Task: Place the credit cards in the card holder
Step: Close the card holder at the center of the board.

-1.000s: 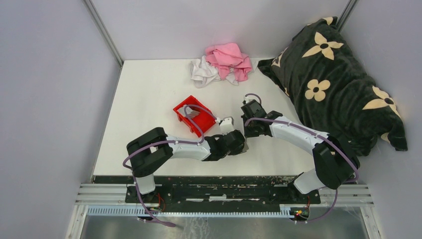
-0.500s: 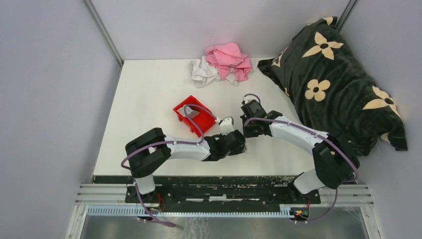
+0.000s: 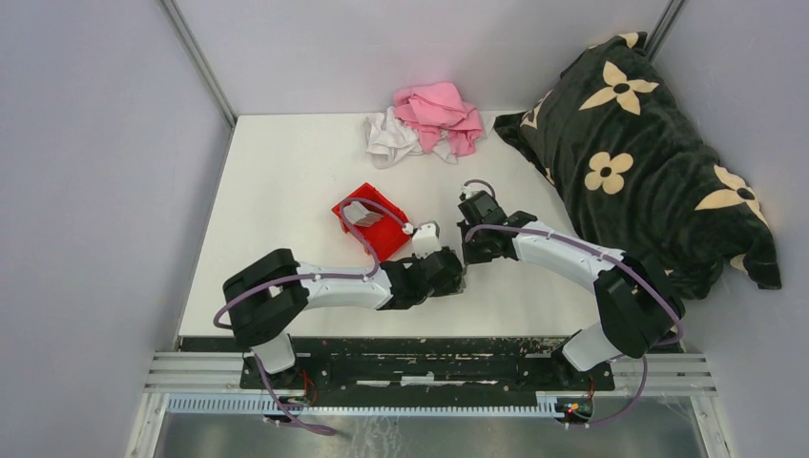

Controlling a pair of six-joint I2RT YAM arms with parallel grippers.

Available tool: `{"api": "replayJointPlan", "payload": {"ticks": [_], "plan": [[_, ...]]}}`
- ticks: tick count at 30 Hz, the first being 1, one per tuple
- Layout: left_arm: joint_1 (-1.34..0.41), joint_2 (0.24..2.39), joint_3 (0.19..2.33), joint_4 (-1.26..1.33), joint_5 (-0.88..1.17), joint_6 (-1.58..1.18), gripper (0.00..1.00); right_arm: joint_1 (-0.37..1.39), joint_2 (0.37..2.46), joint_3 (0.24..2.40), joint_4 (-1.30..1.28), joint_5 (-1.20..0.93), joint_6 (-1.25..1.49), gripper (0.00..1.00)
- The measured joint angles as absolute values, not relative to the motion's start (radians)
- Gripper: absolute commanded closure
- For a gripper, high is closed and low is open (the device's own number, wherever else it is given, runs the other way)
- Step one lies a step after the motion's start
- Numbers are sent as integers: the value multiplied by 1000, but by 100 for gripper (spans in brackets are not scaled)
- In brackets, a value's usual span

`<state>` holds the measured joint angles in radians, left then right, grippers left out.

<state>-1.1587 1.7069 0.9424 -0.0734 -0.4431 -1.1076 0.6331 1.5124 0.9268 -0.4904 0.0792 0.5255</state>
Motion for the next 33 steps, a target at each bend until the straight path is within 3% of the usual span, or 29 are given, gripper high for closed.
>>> {"api": "replayJointPlan", "payload": {"ticks": [12,33], "plan": [[-1159,1578,848,-81,-524,-1108,54,641,1533,965,-488,79,521,99],[-1159,1671,836,-133,-579,-1108,53,705,1596,1011,-501,95,491,99]]}}
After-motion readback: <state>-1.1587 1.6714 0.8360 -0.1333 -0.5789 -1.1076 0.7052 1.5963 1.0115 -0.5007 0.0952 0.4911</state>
